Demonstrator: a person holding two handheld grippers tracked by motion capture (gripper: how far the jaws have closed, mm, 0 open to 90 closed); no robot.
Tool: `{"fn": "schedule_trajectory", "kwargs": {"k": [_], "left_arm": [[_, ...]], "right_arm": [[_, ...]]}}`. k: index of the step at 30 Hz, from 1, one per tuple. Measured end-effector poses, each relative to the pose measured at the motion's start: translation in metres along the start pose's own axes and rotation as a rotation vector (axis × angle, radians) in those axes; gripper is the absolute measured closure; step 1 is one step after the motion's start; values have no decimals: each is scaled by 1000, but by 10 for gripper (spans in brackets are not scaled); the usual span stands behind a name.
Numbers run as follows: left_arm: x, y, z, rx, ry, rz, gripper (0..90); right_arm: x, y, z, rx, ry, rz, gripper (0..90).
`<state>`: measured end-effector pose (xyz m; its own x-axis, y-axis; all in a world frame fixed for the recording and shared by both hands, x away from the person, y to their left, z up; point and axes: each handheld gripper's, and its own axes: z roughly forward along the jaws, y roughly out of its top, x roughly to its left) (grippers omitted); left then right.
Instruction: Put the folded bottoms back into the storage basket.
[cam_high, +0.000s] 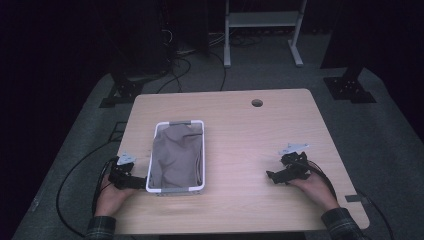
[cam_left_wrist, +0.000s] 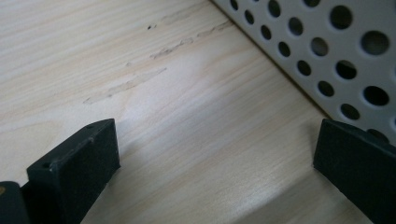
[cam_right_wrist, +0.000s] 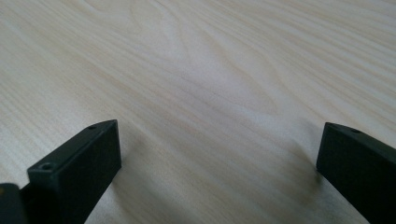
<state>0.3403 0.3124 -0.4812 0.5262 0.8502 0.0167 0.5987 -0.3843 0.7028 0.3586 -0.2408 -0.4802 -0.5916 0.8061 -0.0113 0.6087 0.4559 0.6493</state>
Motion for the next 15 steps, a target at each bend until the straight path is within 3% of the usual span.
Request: {"fn": "schedule_trajectory", "kwargs": {"k": [4, 15], "left_arm": [[-4, -1, 1, -18, -12, 15, 0], [-5, -1, 2, -21, 5, -3, 0]], "right_arm": [[-3, -9, 2, -84, 30, -3, 0], [-4, -11, 0, -83, 26, 1, 0]]}}
